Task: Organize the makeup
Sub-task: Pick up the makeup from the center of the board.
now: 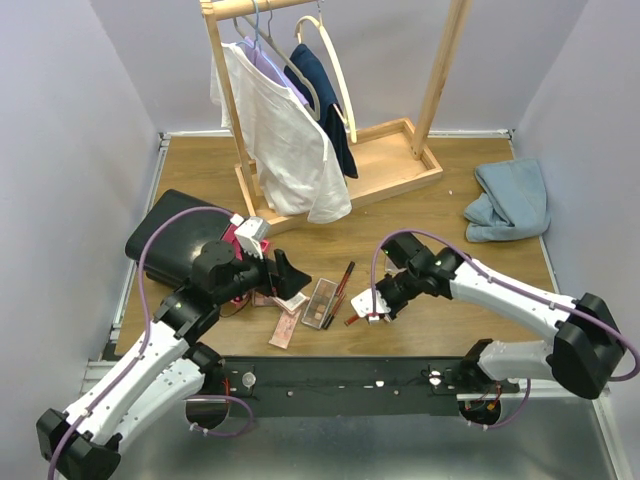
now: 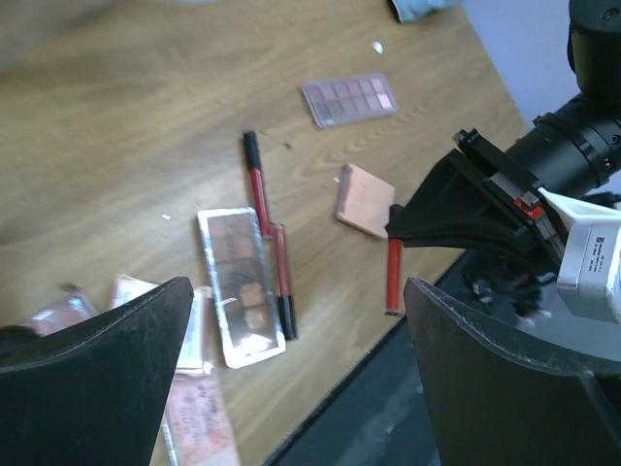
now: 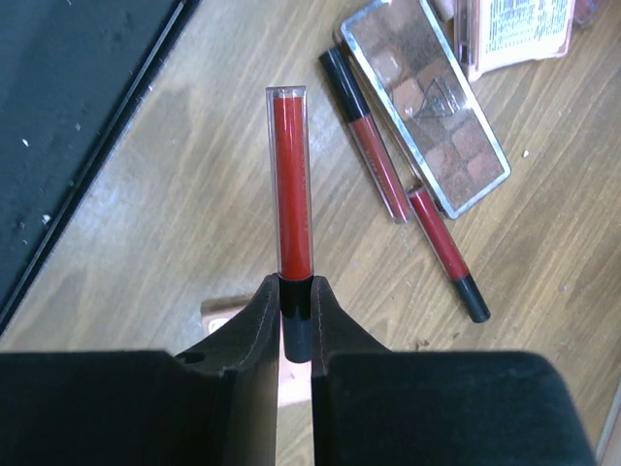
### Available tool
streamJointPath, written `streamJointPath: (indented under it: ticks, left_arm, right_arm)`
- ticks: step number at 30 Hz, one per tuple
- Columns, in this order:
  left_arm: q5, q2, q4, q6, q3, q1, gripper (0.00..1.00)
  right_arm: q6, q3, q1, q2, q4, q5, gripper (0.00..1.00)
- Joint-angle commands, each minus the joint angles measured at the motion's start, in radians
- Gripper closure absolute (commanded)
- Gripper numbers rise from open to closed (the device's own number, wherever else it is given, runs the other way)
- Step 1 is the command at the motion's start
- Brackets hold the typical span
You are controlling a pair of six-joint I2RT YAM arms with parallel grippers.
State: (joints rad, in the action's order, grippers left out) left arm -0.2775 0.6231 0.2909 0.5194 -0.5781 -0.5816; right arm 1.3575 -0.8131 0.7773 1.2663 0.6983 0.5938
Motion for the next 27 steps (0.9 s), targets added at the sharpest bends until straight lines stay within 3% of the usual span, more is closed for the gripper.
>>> streamJointPath:
  ticks: [1,6,11,19,23,27]
  left_arm:
    - [-0.158,0.043,-0.124,0.175,0.035,-0.012,0.01]
    - [-0.128,0.099,-0.197,0.235,0.053,-0.098,0.01]
    - [-0.019,0.229,-0.217,0.241,0.031,-0.259,0.01]
    - [-0.020,0.388,-0.285,0.272,0.021,-0.323,0.06]
    - [-0.043,0.464,-0.331,0.277,0.004,-0.343,0.13]
    - [-0.068,0.532,-0.329,0.277,-0.023,-0.357,0.26]
  right_arm:
    - [-0.054,0.057,0.004,-0.042,-0.075,0.084,0.93]
    - [-0.064,0.089,0.004,-0.047,-0.112,0.074,0.93]
    - [-0.070,0.104,0.004,-0.067,-0.126,0.073,0.93]
    - [-0.078,0.129,0.004,-0.099,-0.148,0.061,0.93]
    - [-0.078,0.134,0.004,-0.100,-0.154,0.057,0.93]
    - [-0.080,0.137,0.004,-0.107,-0.157,0.066,0.93]
